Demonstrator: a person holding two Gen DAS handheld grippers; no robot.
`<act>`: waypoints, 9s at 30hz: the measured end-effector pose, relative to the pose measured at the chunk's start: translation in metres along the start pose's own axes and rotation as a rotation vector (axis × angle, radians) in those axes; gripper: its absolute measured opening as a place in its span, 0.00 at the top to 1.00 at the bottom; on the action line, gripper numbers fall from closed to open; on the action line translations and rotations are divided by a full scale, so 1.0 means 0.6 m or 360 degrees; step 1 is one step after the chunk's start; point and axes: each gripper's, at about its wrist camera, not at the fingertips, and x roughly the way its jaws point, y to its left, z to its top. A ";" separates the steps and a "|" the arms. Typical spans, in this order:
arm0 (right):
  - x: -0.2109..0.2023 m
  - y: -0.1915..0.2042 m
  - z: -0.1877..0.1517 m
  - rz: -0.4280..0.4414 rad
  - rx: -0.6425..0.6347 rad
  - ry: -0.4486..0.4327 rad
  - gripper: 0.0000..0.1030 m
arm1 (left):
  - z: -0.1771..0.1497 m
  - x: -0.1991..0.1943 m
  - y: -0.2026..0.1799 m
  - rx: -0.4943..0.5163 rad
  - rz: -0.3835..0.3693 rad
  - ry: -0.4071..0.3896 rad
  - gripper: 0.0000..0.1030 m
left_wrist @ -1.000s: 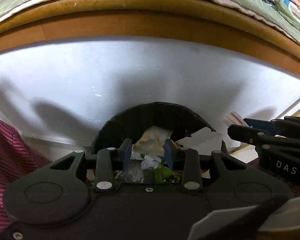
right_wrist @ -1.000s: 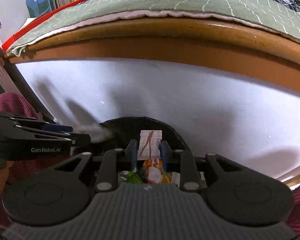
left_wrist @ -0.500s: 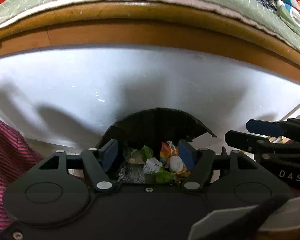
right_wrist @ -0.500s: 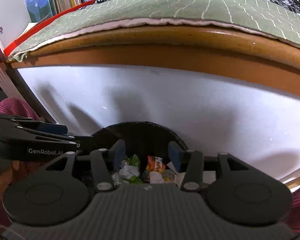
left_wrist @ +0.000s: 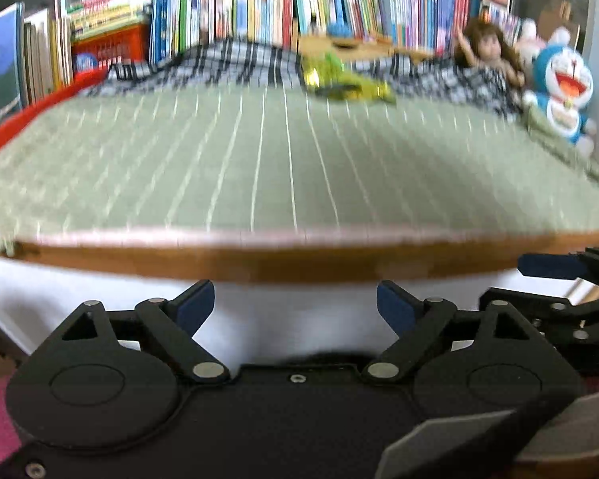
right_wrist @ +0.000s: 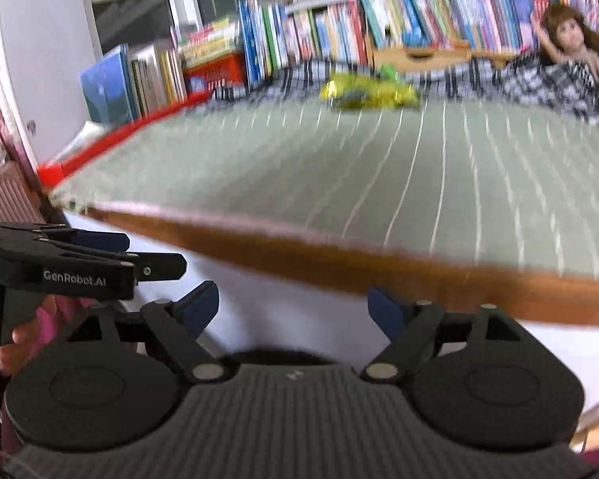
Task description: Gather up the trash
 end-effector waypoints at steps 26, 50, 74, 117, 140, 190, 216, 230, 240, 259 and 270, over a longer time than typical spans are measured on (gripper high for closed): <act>0.112 -0.189 0.258 -0.0424 0.0033 -0.0298 0.11 | 0.346 0.255 0.021 -0.0346 -0.0116 -0.0208 0.13; 0.305 -0.309 0.342 -0.0511 0.0130 -0.0218 0.11 | 0.407 0.515 0.002 -0.0629 -0.0095 -0.0052 0.59; 0.499 -0.274 0.364 -0.0415 0.0105 0.0071 0.78 | 0.388 0.341 0.079 -0.0532 0.0119 -0.0483 0.79; 0.010 0.008 0.076 -0.0144 -0.0114 -0.0045 0.81 | 0.095 -0.044 0.007 -0.0358 -0.0098 -0.0202 0.79; -0.019 0.055 -0.119 -0.0082 -0.0038 0.0141 0.81 | -0.082 -0.066 -0.032 -0.0214 -0.0019 -0.0003 0.81; 0.155 -0.001 -0.256 -0.0052 0.0397 0.0603 0.56 | -0.228 0.185 -0.042 -0.0211 0.0113 0.0624 0.63; 0.147 0.003 -0.255 -0.0122 0.0376 0.0592 0.20 | -0.241 0.192 -0.035 -0.0155 0.0170 0.0721 0.31; 0.150 0.004 -0.255 -0.0127 0.0367 0.0602 0.19 | -0.243 0.190 -0.028 -0.0162 0.0171 0.0722 0.28; 0.152 0.006 -0.256 -0.0134 0.0357 0.0606 0.18 | -0.246 0.194 -0.027 -0.0160 0.0196 0.0740 0.22; 0.152 0.007 -0.256 -0.0135 0.0355 0.0605 0.18 | -0.249 0.197 -0.022 -0.0169 0.0196 0.0743 0.20; 0.151 0.005 -0.255 -0.0146 0.0363 0.0593 0.17 | -0.249 0.196 -0.022 -0.0170 0.0177 0.0744 0.20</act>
